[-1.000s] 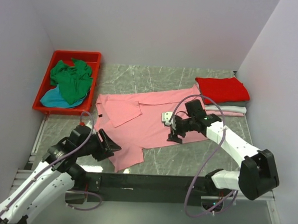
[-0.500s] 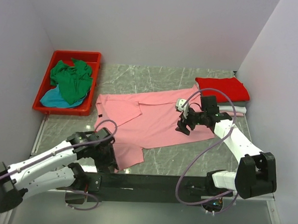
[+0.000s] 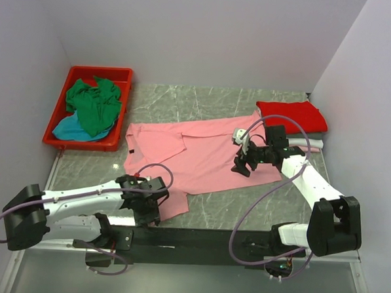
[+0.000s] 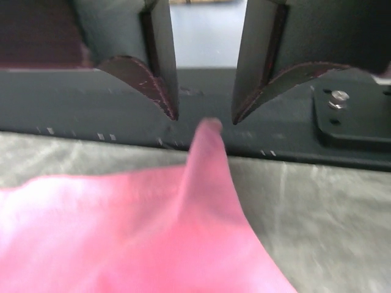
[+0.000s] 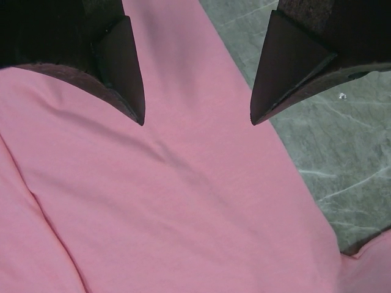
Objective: Fold and stack the t-shirts
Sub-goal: Fold the tshirt
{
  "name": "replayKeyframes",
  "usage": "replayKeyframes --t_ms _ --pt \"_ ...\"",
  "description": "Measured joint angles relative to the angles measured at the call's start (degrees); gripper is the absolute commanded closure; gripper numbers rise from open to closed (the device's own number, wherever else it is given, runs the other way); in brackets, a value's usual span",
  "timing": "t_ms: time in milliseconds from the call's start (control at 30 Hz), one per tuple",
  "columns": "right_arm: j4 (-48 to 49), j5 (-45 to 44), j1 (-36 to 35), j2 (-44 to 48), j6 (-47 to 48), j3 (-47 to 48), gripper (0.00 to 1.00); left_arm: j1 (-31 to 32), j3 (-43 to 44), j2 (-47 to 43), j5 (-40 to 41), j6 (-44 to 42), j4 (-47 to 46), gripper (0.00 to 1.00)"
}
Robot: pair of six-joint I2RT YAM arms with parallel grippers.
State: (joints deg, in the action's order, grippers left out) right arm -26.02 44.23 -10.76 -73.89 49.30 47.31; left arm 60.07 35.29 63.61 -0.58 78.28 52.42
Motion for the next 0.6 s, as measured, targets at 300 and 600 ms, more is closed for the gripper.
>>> replayKeyframes --t_ms 300,600 --pt "-0.2 0.2 0.7 -0.5 0.0 0.0 0.25 0.2 0.8 3.5 4.5 -2.2 -1.0 0.81" --pt "-8.4 -0.2 3.5 -0.2 8.9 1.5 0.2 0.5 1.1 1.9 3.0 -2.8 -1.5 1.0"
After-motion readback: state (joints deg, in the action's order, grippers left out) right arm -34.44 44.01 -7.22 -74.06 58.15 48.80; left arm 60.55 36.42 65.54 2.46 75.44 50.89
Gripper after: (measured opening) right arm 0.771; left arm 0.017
